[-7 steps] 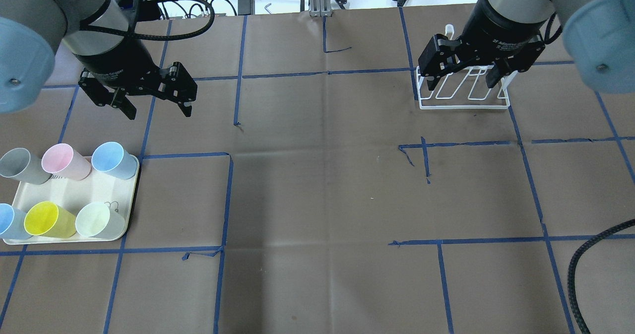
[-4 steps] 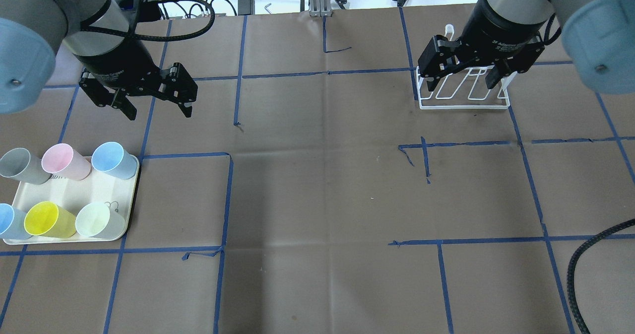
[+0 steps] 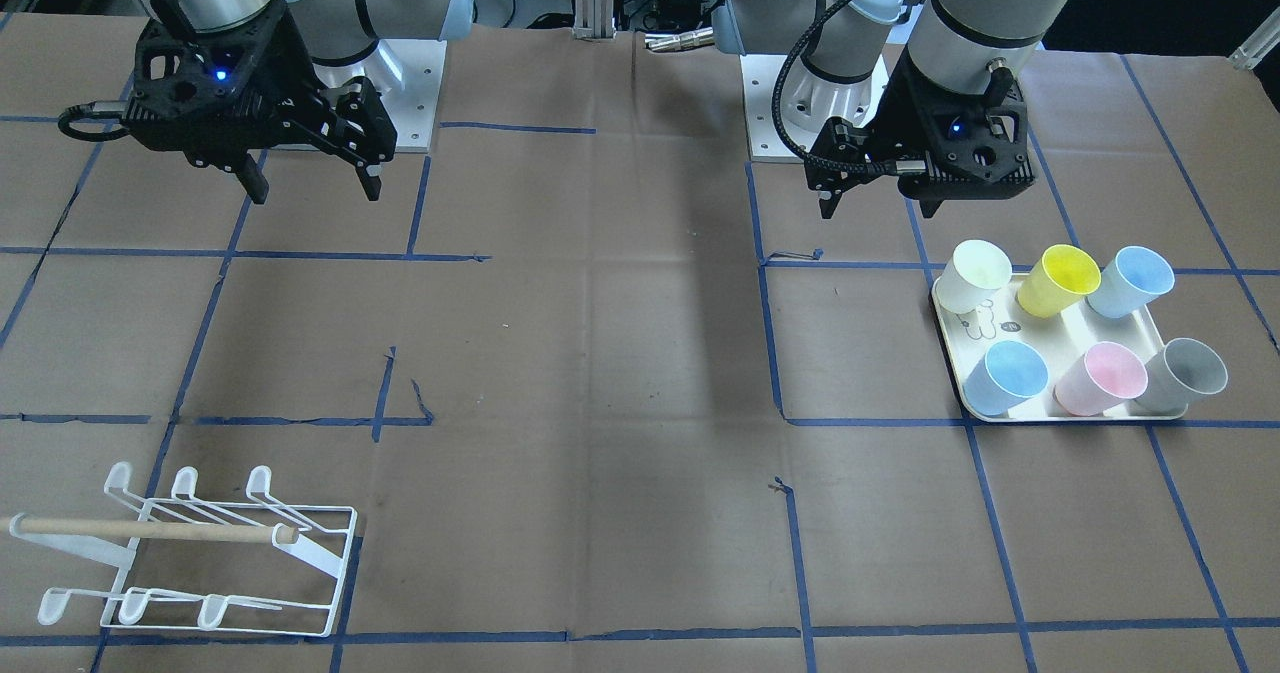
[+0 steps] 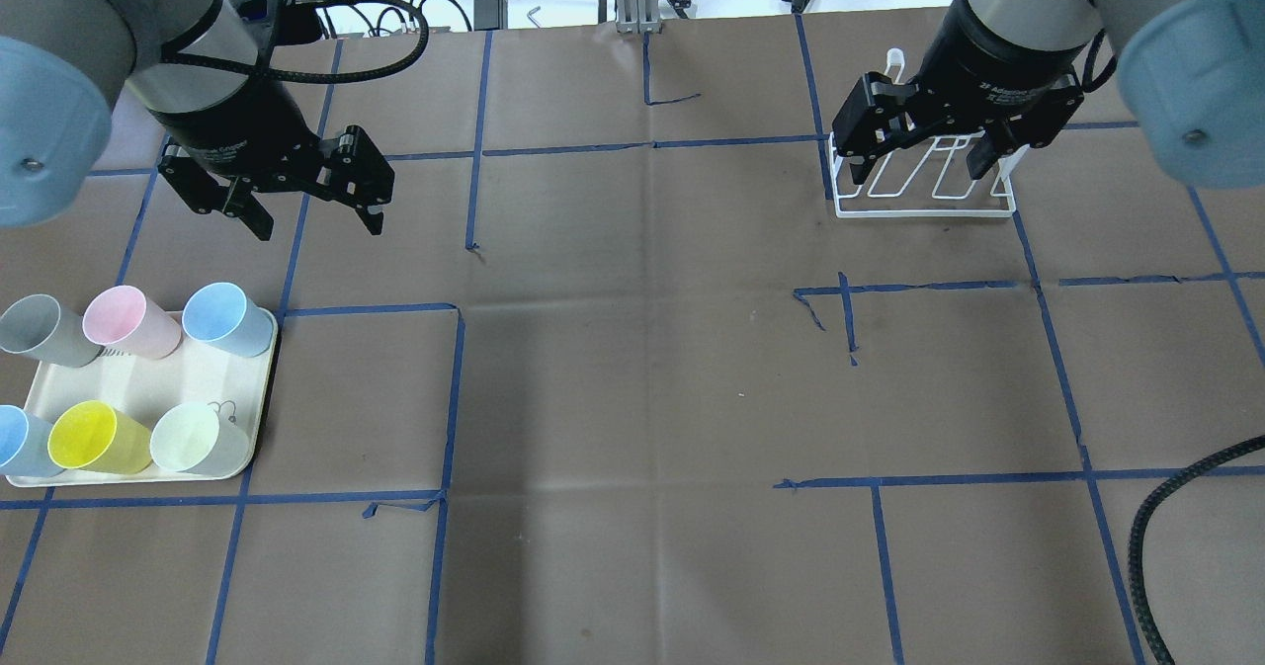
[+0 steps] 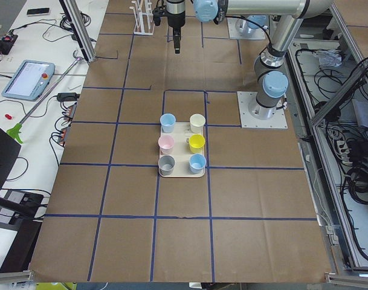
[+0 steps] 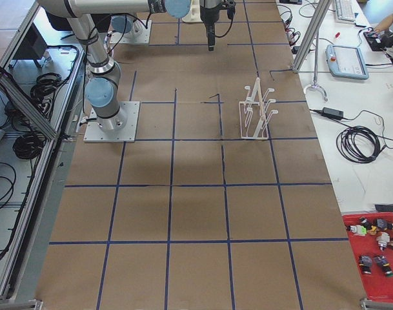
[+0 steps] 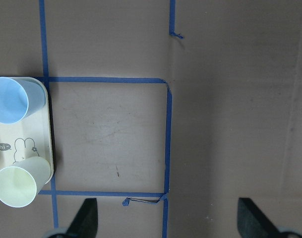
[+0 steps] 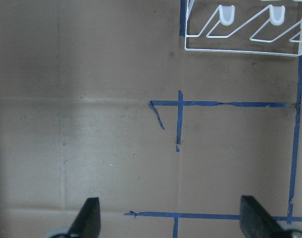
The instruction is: Transfer IKEA cup to right arm and place on rack
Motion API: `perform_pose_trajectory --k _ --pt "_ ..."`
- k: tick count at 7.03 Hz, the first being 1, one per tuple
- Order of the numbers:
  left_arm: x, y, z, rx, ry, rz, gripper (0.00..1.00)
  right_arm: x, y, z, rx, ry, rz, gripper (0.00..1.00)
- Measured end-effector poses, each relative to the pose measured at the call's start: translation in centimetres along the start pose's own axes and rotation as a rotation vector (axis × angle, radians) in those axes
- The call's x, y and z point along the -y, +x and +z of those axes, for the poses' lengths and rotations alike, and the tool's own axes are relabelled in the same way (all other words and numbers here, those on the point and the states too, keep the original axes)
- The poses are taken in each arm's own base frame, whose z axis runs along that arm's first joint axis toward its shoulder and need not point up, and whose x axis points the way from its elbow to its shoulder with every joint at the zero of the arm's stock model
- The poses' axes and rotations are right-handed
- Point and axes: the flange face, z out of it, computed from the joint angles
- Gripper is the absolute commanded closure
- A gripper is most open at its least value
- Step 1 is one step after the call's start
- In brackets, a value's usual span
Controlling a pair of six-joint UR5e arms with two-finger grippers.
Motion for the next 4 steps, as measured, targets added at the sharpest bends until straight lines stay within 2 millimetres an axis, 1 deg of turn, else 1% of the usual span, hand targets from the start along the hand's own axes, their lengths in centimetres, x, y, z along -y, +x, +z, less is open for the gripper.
perform_pose_trajectory --k 2,3,4 --pt "-0.1 -0.7 -0.2 0.002 0.004 0.035 0.00 0.0 0.0 -0.1 -0.001 0.004 0.000 0.00" --pt "-0.2 -1.9 -0.5 0.004 0.009 0.065 0.00 0.0 0.0 -0.2 -0.002 0.003 0.000 0.00" --pt "-0.1 -3.9 -0.8 0.005 0.010 0.068 0.00 -0.1 0.0 -0.1 -0.002 0.002 0.001 0.00"
